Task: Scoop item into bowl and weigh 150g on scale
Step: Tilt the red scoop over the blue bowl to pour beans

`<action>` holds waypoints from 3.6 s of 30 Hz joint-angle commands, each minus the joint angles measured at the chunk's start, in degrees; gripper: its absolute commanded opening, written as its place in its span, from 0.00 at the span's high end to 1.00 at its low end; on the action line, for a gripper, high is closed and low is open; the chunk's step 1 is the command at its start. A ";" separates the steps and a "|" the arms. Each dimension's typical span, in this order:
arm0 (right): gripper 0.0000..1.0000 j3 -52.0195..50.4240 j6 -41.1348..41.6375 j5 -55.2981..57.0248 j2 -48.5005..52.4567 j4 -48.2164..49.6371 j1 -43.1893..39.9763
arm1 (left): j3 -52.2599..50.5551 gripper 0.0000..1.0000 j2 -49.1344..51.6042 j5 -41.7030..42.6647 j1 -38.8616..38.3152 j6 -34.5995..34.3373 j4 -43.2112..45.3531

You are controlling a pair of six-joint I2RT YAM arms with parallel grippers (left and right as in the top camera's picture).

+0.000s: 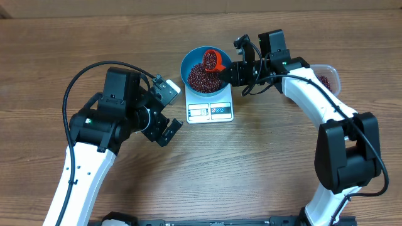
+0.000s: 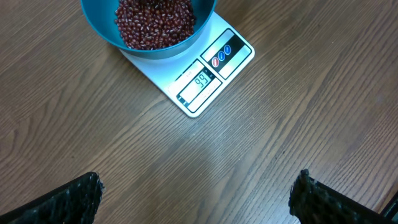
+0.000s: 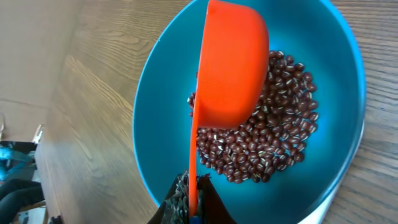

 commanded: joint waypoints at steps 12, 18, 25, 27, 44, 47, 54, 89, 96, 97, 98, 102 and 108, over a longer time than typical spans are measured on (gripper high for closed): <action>0.96 0.31 -1.38 2.62 -1.84 1.05 -0.13 | 1.51 0.00 0.31 0.04 -0.11 0.07 0.02; 0.96 0.31 -2.21 2.93 -1.84 0.98 -0.13 | 1.51 0.00 0.31 0.04 -0.11 0.04 0.04; 0.96 0.31 -2.97 3.04 -1.84 0.96 -0.13 | 1.51 0.00 0.31 0.04 -0.11 0.04 0.04; 0.96 0.31 -4.04 3.06 -1.84 0.74 -0.13 | 1.51 0.00 0.31 0.04 -0.11 0.04 0.04; 0.96 0.31 -10.47 3.08 -5.27 -1.51 0.74 | 1.51 0.00 0.31 0.04 -0.11 0.04 0.04; 0.96 0.31 -10.47 4.35 -6.54 -1.79 0.87 | 1.51 0.00 0.31 0.04 -0.11 0.04 0.04; 0.96 0.31 -13.00 10.08 -8.09 -3.39 2.73 | 1.51 0.00 0.31 0.04 -0.11 0.04 0.04; 0.96 0.31 -19.21 17.46 -9.44 -4.11 5.97 | 1.51 0.01 0.31 0.04 -0.11 0.04 0.04; 0.96 0.31 -19.28 21.09 -9.44 -4.13 5.97 | 1.51 0.00 0.31 0.04 -0.11 0.04 0.04; 0.96 0.31 -19.41 21.05 -9.46 -4.15 5.97 | 1.51 0.00 0.31 0.02 -0.11 0.04 0.04; 0.96 0.31 -19.41 21.05 -9.46 -4.13 5.97 | 1.51 0.01 0.31 0.04 -0.11 0.04 0.04; 0.96 0.31 -19.41 21.05 -9.46 -4.00 5.97 | 1.51 0.00 0.31 0.04 -0.11 0.04 0.04; 0.96 0.31 -19.41 21.05 -9.46 -3.93 5.97 | 1.51 0.00 0.31 0.04 -0.11 0.04 0.04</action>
